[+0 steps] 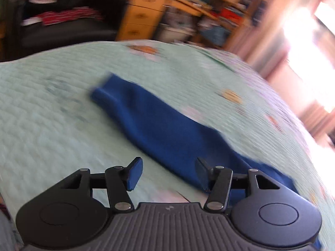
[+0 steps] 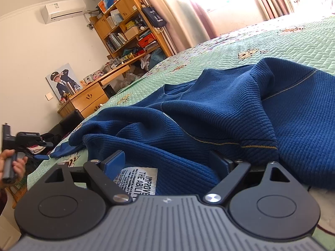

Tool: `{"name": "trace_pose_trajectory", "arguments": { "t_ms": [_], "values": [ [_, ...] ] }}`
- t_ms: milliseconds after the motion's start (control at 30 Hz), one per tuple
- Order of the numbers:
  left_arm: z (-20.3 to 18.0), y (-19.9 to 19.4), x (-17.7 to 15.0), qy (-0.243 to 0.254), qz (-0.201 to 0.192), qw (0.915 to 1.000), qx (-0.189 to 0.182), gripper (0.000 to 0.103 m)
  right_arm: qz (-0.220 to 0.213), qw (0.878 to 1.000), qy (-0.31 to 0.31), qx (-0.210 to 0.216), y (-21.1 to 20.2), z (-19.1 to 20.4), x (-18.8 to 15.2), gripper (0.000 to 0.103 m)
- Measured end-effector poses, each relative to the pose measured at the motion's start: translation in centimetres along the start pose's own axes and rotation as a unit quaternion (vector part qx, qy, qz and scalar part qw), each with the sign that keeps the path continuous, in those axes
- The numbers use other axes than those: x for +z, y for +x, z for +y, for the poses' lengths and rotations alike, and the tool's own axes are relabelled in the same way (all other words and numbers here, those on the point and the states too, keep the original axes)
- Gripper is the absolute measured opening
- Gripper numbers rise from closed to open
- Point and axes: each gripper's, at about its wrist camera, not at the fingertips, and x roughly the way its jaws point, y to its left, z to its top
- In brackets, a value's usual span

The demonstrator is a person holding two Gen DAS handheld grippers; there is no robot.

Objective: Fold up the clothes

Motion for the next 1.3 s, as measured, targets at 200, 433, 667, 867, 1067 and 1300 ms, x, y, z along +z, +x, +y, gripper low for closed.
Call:
{"name": "trace_pose_trajectory", "arguments": {
  "t_ms": [200,433,667,867,1067,1300],
  "values": [
    [-11.2,-3.3,-7.9,0.18,0.072,0.9771,-0.088,0.064,-0.015,0.997,0.077,0.025,-4.5,-1.3,-0.9,0.088],
    [-20.7,-6.7,-14.7,0.337,0.077,0.9289,-0.134,0.076,-0.083,0.987,0.14,-0.005,-12.7,-4.2,-1.1,0.091],
    [-25.5,-6.4,-19.6,0.422,0.086,0.8947,-0.118,0.083,-0.167,0.971,0.148,-0.081,-21.5,-7.2,-1.0,0.091],
    [-25.9,-3.7,-21.8,0.417,0.139,0.8927,-0.097,0.084,-0.144,0.977,0.072,-0.142,-21.9,-8.3,-1.1,0.092],
    [-26.0,-1.7,-23.4,0.424,0.153,0.8894,-0.074,0.092,-0.095,0.981,0.008,-0.169,-20.0,-9.2,-1.2,0.092],
    [-26.0,-1.5,-24.2,0.439,0.153,0.8839,-0.053,0.1,-0.052,0.983,-0.035,-0.171,-16.6,-7.5,-1.6,0.07]
  ]
}}
